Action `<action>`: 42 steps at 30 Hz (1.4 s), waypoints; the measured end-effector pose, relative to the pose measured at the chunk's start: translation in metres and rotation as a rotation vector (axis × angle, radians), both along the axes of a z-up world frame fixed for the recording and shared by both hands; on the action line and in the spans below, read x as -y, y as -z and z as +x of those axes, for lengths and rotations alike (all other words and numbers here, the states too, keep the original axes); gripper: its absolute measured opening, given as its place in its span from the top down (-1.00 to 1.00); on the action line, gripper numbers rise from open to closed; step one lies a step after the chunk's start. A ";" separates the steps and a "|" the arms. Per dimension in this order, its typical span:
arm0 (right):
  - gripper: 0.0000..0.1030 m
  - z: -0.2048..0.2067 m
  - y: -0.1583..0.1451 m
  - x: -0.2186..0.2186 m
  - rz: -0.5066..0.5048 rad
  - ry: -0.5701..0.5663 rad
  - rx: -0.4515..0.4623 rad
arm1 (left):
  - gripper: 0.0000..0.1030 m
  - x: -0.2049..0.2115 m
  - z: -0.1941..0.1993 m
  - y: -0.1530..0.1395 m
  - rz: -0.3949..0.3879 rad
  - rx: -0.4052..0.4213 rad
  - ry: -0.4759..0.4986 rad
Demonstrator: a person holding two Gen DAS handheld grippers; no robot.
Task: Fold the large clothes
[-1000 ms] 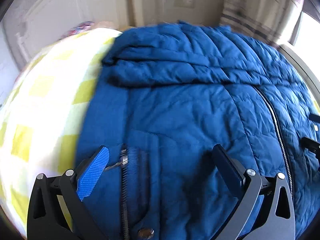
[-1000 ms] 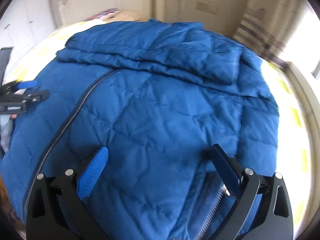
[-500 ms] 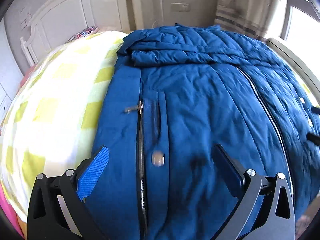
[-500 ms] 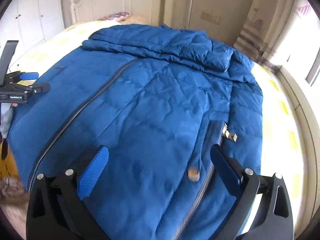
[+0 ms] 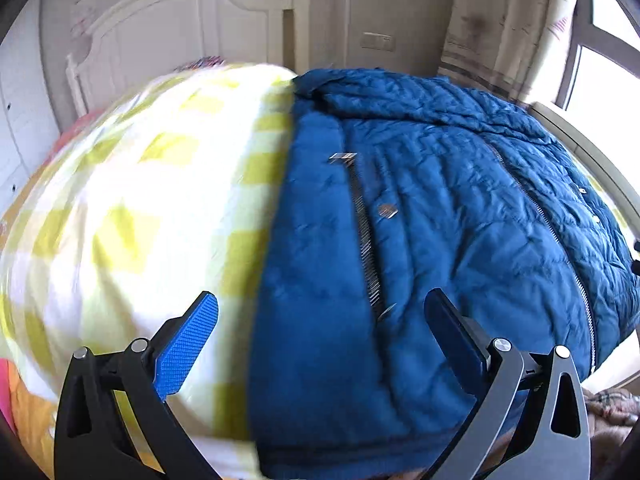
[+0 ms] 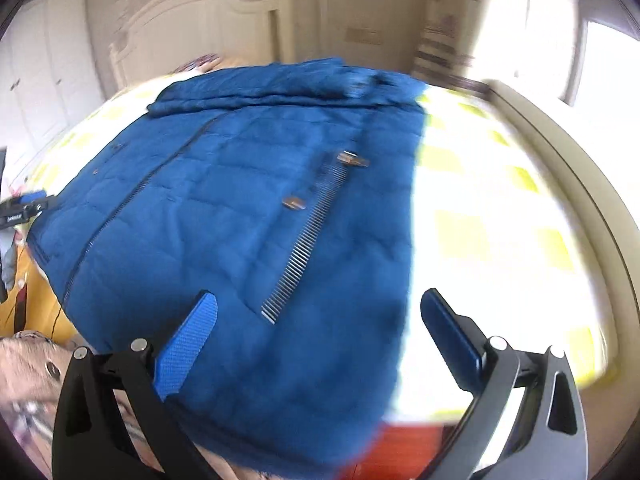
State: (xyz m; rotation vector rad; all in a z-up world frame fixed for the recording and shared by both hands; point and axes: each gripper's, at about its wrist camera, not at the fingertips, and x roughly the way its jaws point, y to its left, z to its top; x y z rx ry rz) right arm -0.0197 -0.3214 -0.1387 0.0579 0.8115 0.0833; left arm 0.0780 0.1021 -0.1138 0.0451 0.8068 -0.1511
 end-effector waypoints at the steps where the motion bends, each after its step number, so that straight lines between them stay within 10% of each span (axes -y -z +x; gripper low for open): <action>1: -0.95 -0.008 0.004 0.010 0.022 0.019 -0.001 | -0.91 -0.005 -0.001 0.004 -0.011 -0.011 -0.007; 16: -0.63 -0.057 0.054 0.011 0.327 -0.037 -0.007 | -0.91 0.006 -0.022 0.020 -0.132 -0.002 0.088; 23: 0.24 -0.073 0.035 0.014 0.385 -0.110 0.115 | 0.38 -0.007 -0.037 0.008 -0.180 0.038 0.121; 31: -0.05 -0.057 0.034 0.016 0.422 -0.057 0.134 | 0.27 -0.022 -0.027 0.017 -0.297 0.005 0.086; 35: -0.04 -0.051 0.031 0.005 0.389 -0.066 0.161 | -0.63 -0.012 -0.024 0.018 -0.319 0.021 0.122; 40: -0.01 -0.042 0.034 0.001 0.361 -0.058 0.166 | -0.61 0.010 -0.018 0.021 -0.195 0.047 0.134; 42: -0.01 -0.043 0.035 0.001 0.361 -0.059 0.180 | -0.02 0.005 -0.016 0.020 -0.199 0.045 0.107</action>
